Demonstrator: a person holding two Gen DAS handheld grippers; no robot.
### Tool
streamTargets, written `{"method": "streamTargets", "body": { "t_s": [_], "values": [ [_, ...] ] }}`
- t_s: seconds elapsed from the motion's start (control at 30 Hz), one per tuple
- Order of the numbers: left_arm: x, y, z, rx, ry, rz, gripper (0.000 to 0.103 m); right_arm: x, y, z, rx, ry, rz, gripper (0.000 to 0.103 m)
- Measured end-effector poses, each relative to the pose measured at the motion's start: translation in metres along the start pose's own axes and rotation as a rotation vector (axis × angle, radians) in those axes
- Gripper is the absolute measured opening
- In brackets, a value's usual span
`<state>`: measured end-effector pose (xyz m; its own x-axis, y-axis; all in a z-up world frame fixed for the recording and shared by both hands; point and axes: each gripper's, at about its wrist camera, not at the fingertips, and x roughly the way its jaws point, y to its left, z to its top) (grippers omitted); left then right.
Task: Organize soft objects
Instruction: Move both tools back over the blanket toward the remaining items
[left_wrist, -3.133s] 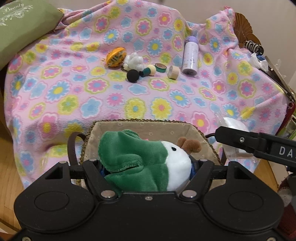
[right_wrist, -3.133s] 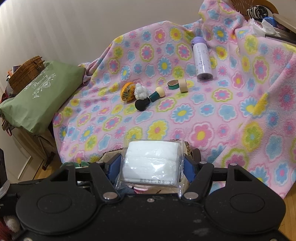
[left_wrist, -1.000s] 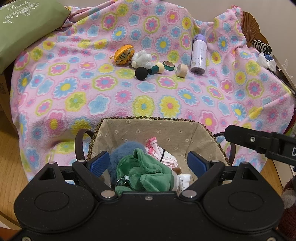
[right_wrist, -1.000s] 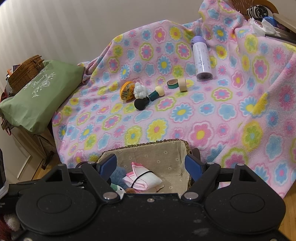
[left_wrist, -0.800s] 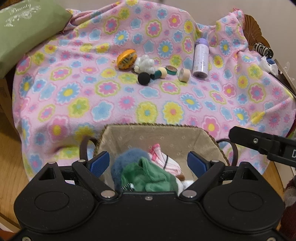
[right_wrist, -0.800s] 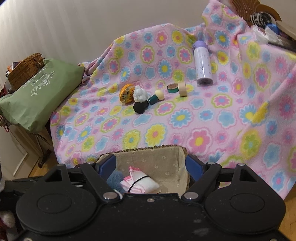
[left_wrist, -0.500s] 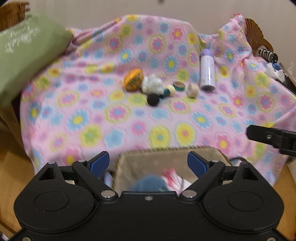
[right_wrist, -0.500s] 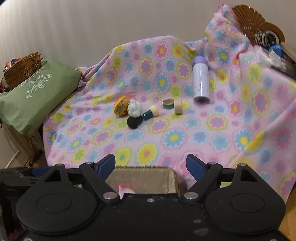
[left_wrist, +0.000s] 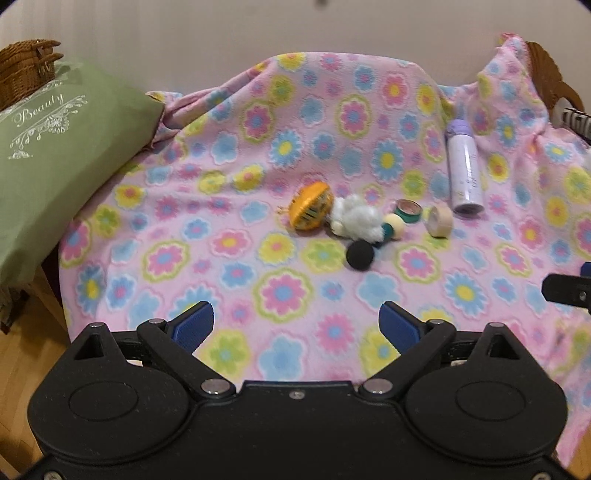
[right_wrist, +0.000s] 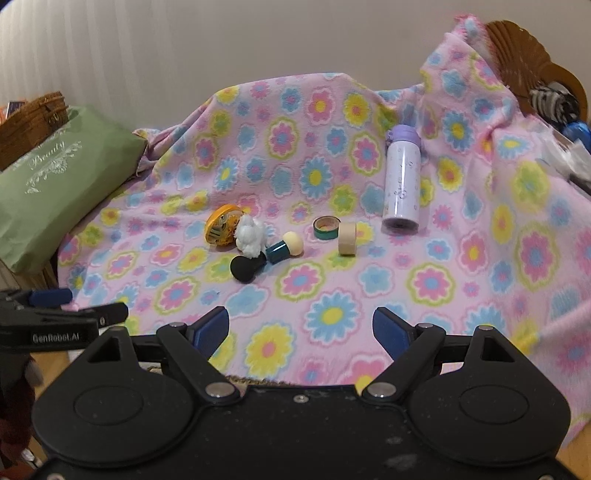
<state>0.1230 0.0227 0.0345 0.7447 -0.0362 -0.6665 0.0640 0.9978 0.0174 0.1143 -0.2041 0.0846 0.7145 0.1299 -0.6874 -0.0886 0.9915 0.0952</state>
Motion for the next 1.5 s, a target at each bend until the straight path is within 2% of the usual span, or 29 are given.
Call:
{"method": "streamTargets", "body": {
  "t_s": [0.5, 1.0, 1.27, 1.5],
  "values": [
    [0.069, 0.017, 0.031, -0.059, -0.037, 0.066, 0.093, 0.071, -0.012, 0.026, -0.022, 0.063, -0.042, 0.087],
    [0.147, 0.019, 0.027, -0.009, -0.012, 0.083, 0.094, 0.135, -0.013, 0.025, -0.020, 0.166, -0.034, 0.087],
    [0.179, 0.014, 0.027, 0.049, -0.033, 0.076, 0.094, 0.163, -0.011, 0.035, -0.032, 0.156, -0.030, 0.087],
    [0.206, 0.022, 0.027, 0.013, -0.004, 0.073, 0.094, 0.183, -0.021, 0.046, 0.000, 0.130, -0.050, 0.087]
  ]
}}
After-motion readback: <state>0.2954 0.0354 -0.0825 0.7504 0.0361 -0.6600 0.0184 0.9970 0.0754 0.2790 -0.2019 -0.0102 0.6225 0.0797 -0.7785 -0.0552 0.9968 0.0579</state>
